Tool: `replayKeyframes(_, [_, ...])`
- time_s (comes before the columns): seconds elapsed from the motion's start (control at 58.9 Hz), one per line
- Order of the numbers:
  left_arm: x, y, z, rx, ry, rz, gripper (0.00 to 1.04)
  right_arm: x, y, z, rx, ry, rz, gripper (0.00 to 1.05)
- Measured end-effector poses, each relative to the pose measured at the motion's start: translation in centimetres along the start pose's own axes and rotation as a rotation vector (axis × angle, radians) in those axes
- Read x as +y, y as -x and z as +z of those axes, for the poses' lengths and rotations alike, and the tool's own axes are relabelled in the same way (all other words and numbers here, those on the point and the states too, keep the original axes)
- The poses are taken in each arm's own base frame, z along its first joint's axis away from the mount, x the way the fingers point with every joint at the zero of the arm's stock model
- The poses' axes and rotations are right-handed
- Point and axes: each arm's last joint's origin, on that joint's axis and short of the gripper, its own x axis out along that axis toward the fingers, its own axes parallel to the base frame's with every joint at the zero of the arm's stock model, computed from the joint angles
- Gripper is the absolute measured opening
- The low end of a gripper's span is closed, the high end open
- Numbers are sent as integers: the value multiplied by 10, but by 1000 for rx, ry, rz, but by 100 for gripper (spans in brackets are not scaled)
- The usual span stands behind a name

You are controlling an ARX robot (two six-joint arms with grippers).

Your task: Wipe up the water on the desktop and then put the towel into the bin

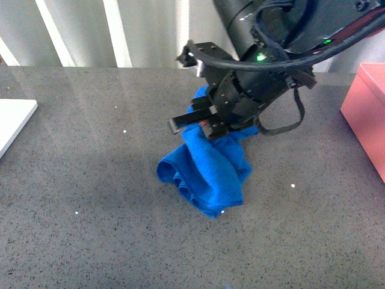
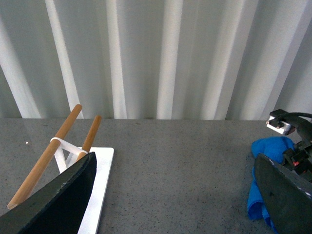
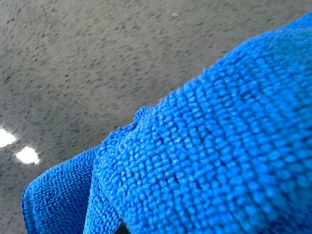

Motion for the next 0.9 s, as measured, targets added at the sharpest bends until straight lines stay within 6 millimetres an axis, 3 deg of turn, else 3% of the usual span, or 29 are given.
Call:
replayKeyframes(0.153, [0, 0, 0, 0, 0, 0, 98, 17, 10, -14, 57, -11, -27, 7])
replayKeyframes(0.475, [0, 0, 0, 0, 0, 0, 98, 2, 66, -46, 75, -87, -99, 7])
replayKeyframes(0.679, [0, 0, 0, 0, 0, 0, 98, 5, 144, -16, -161, -2, -75, 7])
replayKeyframes(0.797, [0, 0, 0, 0, 0, 0, 98, -3, 215, 17, -330, 7, -181, 7])
replayKeyframes(0.899, [0, 0, 0, 0, 0, 0, 98, -18, 240, 27, -313, -57, -324, 7])
